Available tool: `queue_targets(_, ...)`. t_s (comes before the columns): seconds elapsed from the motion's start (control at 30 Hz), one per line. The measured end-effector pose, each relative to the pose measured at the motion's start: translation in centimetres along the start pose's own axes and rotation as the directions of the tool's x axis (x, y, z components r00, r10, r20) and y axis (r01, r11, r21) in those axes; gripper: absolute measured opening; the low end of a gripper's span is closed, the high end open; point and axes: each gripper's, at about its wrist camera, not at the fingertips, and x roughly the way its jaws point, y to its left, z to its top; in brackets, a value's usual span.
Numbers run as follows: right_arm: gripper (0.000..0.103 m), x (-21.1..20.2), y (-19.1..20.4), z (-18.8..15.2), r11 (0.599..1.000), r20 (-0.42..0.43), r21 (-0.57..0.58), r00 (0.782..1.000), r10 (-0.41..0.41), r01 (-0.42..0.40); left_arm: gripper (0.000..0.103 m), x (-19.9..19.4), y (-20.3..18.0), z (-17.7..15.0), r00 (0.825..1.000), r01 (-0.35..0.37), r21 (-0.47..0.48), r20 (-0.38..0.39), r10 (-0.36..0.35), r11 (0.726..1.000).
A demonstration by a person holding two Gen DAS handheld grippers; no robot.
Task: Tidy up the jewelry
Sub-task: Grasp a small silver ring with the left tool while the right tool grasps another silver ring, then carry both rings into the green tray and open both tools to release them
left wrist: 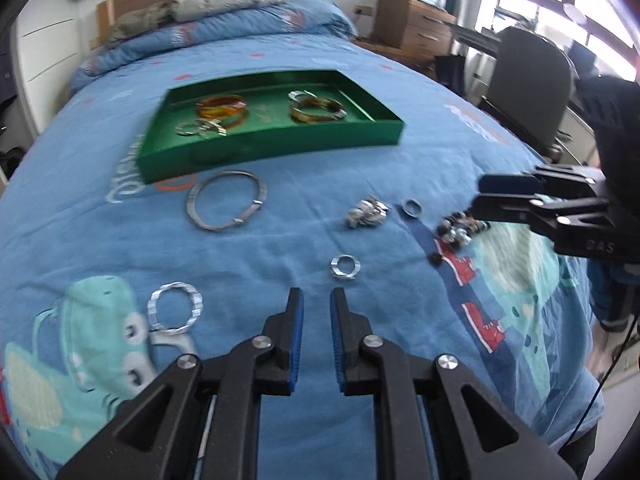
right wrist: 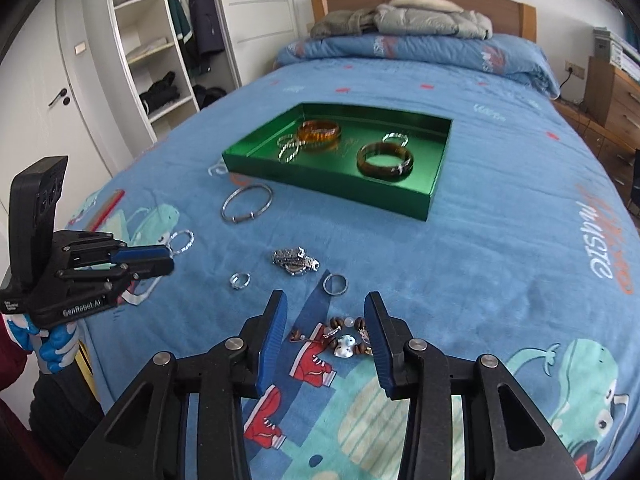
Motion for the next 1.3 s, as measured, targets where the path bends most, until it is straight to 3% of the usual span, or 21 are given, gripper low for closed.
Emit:
queue_targets(0.3,0.040,4.4,-0.2,1.0,0.998,-0.099,-0.066,0.995,0.006,-0.012,0.013,3.8,-1.0,0.9,0.997,0.058,0.020,-0.057,-0.057,0.998)
queue_targets(0.63,0.039,7.2,-0.6,1.3,0.997,-0.138,-0.080,0.990,0.009,-0.020,0.023,5.0,-1.4,1.6,0.996,0.072,0.039,-0.057,-0.069,0.997)
queue_targets(0.73,0.030,7.6,-0.3,1.3,0.995,-0.142,-0.101,0.990,-0.007,-0.008,0.022,5.2,-1.5,1.6,0.997,0.062,0.041,-0.054,-0.060,0.997)
queue_targets(0.83,0.020,7.6,-0.1,1.3,0.994,-0.148,-0.111,0.989,-0.012,-0.004,0.018,5.2,-1.3,1.6,0.997,0.064,0.029,-0.048,-0.062,0.998)
queue_targets(1.3,0.020,4.5,1.4,1.2,0.995,-0.085,-0.101,0.996,-0.032,0.023,0.018,1.6,-0.2,2.1,0.999,0.050,-0.031,0.009,-0.049,0.998)
